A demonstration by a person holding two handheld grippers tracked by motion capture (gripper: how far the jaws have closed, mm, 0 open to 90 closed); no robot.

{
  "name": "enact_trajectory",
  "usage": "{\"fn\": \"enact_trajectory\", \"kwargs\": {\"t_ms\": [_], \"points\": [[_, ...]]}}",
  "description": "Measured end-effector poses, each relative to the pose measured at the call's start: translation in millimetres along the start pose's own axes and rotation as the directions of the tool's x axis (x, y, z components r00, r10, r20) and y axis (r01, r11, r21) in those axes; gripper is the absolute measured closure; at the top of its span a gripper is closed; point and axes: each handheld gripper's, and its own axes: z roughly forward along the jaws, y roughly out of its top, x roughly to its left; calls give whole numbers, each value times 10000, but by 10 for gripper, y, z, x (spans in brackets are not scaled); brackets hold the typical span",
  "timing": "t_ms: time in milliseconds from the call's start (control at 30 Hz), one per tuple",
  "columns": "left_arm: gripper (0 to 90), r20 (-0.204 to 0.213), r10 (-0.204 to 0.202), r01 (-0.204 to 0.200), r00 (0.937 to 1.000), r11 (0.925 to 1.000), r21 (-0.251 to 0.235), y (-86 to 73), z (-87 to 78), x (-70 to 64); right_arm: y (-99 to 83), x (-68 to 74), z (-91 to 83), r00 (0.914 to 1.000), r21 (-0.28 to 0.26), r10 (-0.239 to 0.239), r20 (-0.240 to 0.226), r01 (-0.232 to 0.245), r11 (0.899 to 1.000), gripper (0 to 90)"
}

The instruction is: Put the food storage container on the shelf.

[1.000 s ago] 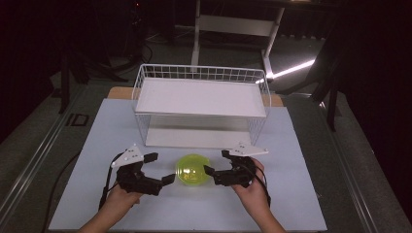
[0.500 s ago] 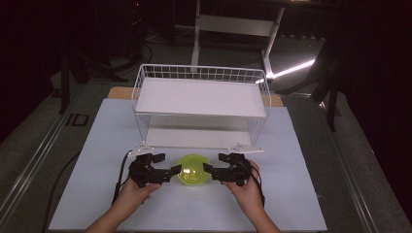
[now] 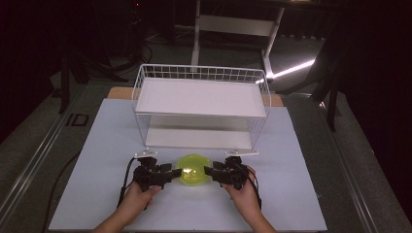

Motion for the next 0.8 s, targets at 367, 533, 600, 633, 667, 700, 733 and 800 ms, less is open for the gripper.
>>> {"fn": "enact_trajectory", "kwargs": {"t_ms": [367, 533, 600, 633, 667, 700, 733, 800], "points": [[703, -102, 449, -447, 9989, 9989, 151, -9, -39, -201, -41, 96, -56, 9998, 197, 127, -168, -124, 9997, 735], [751, -475, 621, -611, 9969, 9979, 231, -56, -78, -253, -64, 156, -105, 9992, 71, 288, -264, -286, 9996, 799], [780, -408, 446, -448, 9982, 9990, -49, -61, -110, -244, -51, 212, -131, 9998, 44, 33, -217, -32, 10000, 804], [787, -355, 385, -393, 9986, 9990, -229, -50, -135, -233, -48, 239, -147, 9998, 0, -74, -184, 74, 10000, 806], [792, -363, 358, -373, 9987, 9985, -393, -26, -160, -231, -42, 255, -164, 9995, -62, 0, -302, -2, 10000, 808], [796, -363, 358, -373, 9987, 9985, -393, -26, -160, -231, -42, 255, -164, 9995, -62, 0, -302, -2, 10000, 808], [797, -366, 478, -497, 9982, 9974, -524, 13, -186, -241, -18, 300, -197, 9994, -159, -128, -329, 123, 9998, 811], [797, -332, 522, -541, 9981, 9968, -586, 58, -199, -255, 12, 312, -223, 9994, -276, -109, -337, 100, 9996, 811]]}}
